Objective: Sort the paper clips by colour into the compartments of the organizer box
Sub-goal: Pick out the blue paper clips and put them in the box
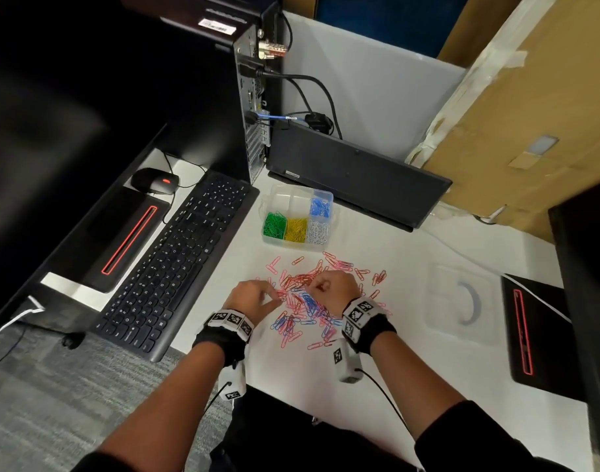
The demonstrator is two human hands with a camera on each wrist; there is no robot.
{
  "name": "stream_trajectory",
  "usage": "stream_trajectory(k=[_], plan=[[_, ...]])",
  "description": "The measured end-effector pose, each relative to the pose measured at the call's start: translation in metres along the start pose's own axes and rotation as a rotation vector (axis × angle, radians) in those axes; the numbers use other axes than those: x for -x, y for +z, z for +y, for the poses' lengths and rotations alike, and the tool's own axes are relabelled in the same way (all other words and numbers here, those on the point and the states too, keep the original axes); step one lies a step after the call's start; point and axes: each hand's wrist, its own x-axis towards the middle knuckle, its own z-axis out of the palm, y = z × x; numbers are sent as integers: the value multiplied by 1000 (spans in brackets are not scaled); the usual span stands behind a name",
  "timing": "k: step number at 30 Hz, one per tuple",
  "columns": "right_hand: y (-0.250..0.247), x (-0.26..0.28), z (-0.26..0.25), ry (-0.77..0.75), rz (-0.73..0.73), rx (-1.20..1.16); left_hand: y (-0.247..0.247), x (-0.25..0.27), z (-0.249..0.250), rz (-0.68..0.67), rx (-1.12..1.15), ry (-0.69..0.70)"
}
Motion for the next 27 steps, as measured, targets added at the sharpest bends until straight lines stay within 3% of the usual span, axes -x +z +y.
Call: stream_trajectory(k=[3, 7, 10, 17, 21, 23, 27], plan=[[-10, 1, 6, 129, -60, -266, 4, -3, -2, 7, 112, -54], [-19, 5, 5, 467, -149, -1174, 3, -6, -2, 16, 329, -174], [-18, 3, 4, 515, -175, -1353, -3, -5, 3, 0, 398, -199], [-1, -7, -21, 289, -364, -1022, -5, 1, -13, -26, 604, -292], [19, -21, -35, -48, -179, -229, -11, 9, -15, 4, 716, -378], [26, -24, -47, -148, -134, -44, -13, 11, -15, 33, 727, -432], [37, -32, -56, -197, -132, 201, -14, 11, -19, 21, 804, -492]])
